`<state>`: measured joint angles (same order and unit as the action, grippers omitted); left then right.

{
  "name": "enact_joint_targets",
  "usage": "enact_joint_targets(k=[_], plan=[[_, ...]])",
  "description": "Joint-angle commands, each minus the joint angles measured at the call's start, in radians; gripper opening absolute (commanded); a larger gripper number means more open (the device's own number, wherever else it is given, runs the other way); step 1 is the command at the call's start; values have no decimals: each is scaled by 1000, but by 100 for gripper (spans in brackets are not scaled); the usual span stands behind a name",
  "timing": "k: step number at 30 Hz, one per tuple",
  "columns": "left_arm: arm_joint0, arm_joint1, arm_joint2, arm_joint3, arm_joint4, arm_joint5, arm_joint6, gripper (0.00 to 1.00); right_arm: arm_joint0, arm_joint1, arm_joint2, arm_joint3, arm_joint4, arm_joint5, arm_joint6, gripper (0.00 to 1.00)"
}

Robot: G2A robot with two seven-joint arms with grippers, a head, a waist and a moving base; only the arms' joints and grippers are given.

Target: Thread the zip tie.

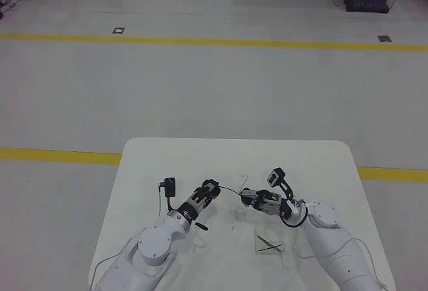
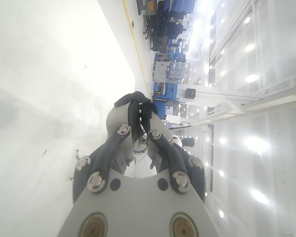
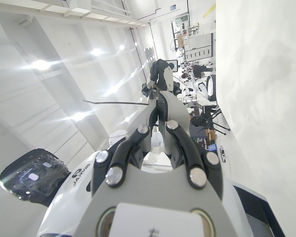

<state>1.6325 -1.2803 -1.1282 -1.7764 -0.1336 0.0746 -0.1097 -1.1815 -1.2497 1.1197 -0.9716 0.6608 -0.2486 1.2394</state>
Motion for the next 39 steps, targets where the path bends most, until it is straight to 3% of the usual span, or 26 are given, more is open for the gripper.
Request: enact_joint_targets(k=[1, 14, 16, 17, 18, 31, 35, 39], plan=[[0, 0, 0, 0, 0, 0, 0, 0, 1, -1, -2, 2, 1, -1, 0, 0], [0, 0, 0, 0, 0, 0, 0, 0, 4, 0, 0, 13, 15, -14, 5, 0], [0, 0, 0, 0, 0, 0, 0, 48, 3, 1, 0, 13, 15, -14, 5, 0], [0, 0, 0, 0, 0, 0, 0, 85, 3, 1, 0, 13, 15, -15, 5, 0], [0, 0, 0, 0, 0, 0, 0, 100, 3, 1, -1, 13, 15, -15, 4, 0], [0, 0, 0, 0, 0, 0, 0, 100, 4, 1, 2, 21, -3, -35, -56, 0], [0, 0, 0, 0, 0, 0, 0, 100, -16, 8, 26, 3, -59, -85, -193, 0], [0, 0, 0, 0, 0, 0, 0, 100, -63, 17, 56, -79, -161, -91, -386, 0]])
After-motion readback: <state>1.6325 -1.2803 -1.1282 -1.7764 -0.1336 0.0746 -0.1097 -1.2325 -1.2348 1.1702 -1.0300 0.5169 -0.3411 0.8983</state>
